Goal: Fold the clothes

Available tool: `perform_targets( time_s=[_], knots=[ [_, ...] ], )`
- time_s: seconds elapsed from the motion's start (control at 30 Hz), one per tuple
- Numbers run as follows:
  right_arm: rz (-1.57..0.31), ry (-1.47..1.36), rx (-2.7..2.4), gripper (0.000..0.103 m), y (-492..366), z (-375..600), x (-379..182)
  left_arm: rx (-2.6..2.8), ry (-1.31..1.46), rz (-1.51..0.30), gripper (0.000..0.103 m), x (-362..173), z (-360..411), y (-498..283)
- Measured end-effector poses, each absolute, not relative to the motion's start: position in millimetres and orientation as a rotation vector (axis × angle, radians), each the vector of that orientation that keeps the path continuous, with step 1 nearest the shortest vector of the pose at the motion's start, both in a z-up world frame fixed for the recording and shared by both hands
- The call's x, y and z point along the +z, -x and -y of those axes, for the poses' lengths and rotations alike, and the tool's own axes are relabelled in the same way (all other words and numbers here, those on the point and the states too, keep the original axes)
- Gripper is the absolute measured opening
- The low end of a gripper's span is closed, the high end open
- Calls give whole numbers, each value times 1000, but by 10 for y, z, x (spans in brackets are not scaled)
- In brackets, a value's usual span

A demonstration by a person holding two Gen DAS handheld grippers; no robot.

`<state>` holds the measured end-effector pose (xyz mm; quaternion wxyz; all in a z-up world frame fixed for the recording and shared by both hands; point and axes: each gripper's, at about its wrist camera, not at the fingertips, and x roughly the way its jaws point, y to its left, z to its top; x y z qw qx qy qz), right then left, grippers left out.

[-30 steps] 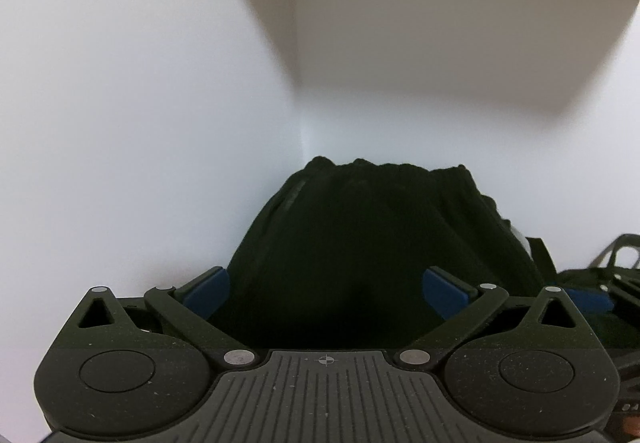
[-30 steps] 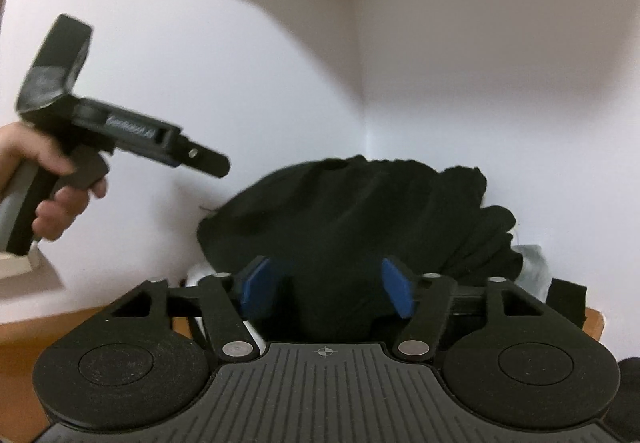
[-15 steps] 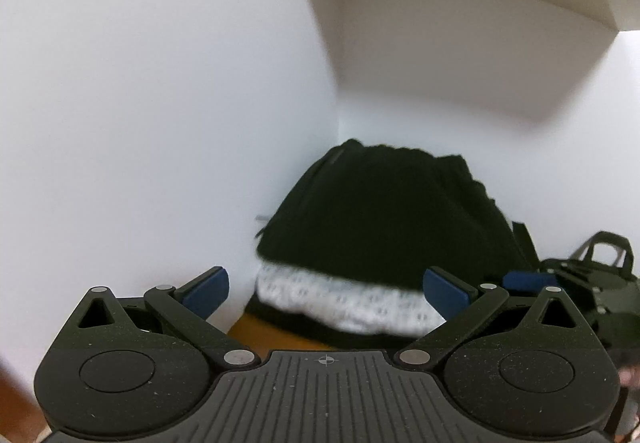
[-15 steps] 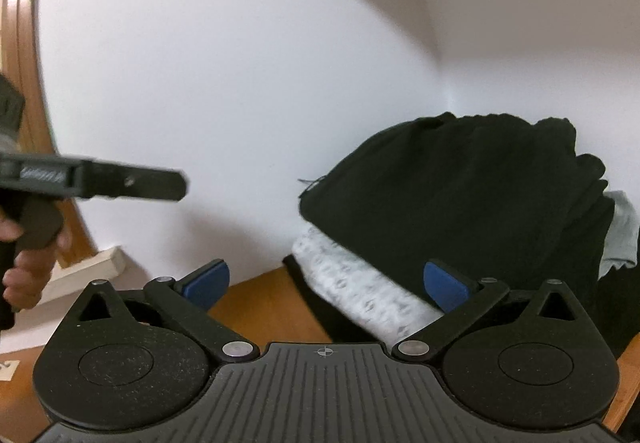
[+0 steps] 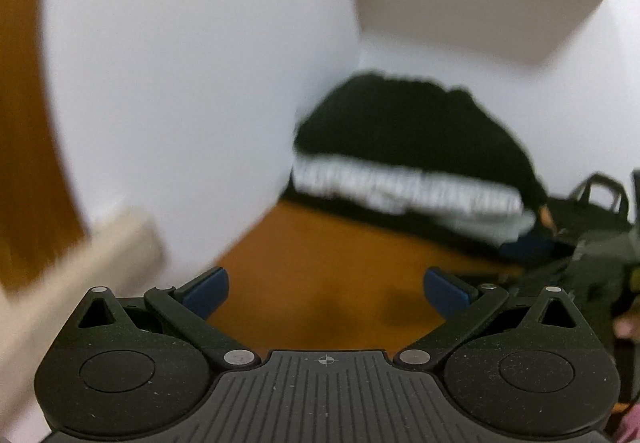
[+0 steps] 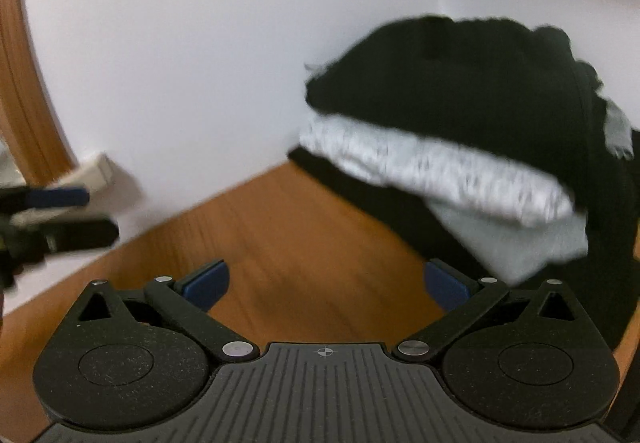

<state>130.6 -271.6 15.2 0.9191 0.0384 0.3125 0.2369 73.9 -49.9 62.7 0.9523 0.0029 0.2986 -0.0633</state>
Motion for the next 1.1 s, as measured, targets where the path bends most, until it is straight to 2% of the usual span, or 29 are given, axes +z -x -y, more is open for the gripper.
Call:
perform_targets(
  time_s=[0.23,0.57,1.1],
  knots=[
    [-689,-44,339,103,-988,2431,-72,-131,6,-676,103,79,214,-614],
    [-693,35,155,103,-592,2016,-266,-120,3,-710,103,-55,60,-509],
    [-677,-28,-3,103,-195,1970,-284,-121,-67,-710,103,-79,254,-298]
  ],
)
